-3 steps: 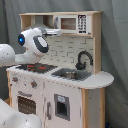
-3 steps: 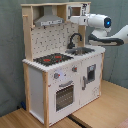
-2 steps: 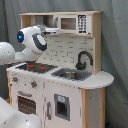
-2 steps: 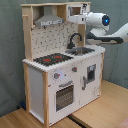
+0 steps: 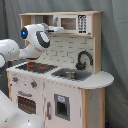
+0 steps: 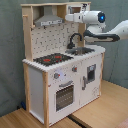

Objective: Play with the kitchen

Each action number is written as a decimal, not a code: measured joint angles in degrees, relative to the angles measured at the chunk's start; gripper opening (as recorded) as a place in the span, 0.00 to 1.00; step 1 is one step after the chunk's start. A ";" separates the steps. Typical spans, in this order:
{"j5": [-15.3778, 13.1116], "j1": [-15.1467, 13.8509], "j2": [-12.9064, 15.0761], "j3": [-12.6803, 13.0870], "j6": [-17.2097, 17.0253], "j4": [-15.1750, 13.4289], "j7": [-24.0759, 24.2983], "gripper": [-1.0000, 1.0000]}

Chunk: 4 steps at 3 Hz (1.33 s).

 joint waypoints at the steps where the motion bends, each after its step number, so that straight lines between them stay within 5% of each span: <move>1: 0.00 -1.62 0.79 1.50 -1.37 2.81 -0.49 1.00; 2: 0.00 -1.65 0.79 1.50 -1.37 2.81 -0.53 0.00; 4: 0.01 8.21 0.88 -5.69 2.58 -4.64 -2.56 0.00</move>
